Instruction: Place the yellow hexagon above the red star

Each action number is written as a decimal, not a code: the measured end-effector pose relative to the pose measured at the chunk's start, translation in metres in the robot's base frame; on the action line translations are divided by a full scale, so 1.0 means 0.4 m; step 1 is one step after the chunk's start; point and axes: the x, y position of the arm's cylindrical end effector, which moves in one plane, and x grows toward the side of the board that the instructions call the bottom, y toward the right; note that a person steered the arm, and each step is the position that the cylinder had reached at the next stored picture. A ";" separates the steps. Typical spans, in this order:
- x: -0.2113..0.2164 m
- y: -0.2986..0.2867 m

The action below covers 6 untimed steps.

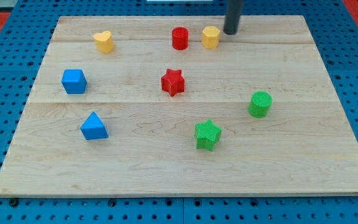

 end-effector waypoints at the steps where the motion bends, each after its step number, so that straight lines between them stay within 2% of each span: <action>1: 0.075 -0.166; 2: 0.125 -0.100; 3: 0.156 0.084; 4: 0.188 0.048; 5: 0.177 -0.141; 6: 0.203 -0.071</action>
